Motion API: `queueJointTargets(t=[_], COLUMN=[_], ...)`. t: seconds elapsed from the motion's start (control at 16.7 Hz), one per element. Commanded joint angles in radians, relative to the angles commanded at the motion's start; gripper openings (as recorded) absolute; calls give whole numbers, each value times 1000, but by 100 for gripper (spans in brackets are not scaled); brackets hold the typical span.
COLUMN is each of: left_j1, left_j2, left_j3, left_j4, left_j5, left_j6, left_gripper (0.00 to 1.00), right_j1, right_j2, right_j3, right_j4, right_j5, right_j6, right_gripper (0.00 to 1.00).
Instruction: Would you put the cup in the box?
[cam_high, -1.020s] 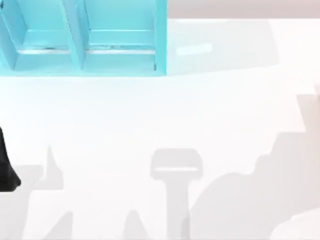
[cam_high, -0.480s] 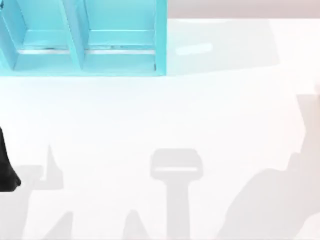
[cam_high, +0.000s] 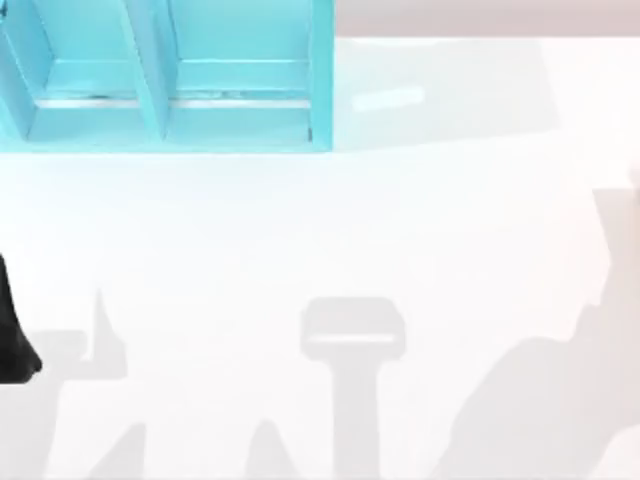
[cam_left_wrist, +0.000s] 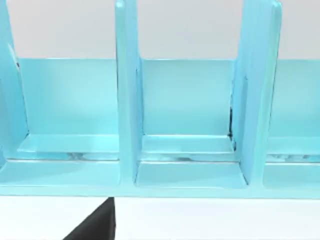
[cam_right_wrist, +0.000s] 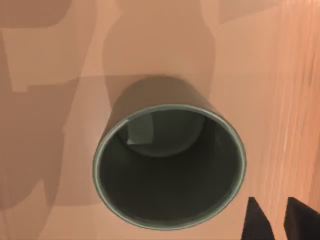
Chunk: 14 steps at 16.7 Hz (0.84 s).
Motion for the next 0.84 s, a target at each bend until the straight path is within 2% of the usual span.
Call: queueJointTargets(t=[0.48, 0.84], left_j1=[0, 0], left_j2=[0, 0], left_j3=[0, 0], left_j4=[0, 0], left_j5=[0, 0], left_j6=[0, 0], left_gripper=[100, 100], right_j1=[0, 0], right_j2=[0, 0], right_j3=[0, 0], right_j4=[0, 0], right_j5=[0, 0], right_j6=[0, 0], right_gripper=[98, 100])
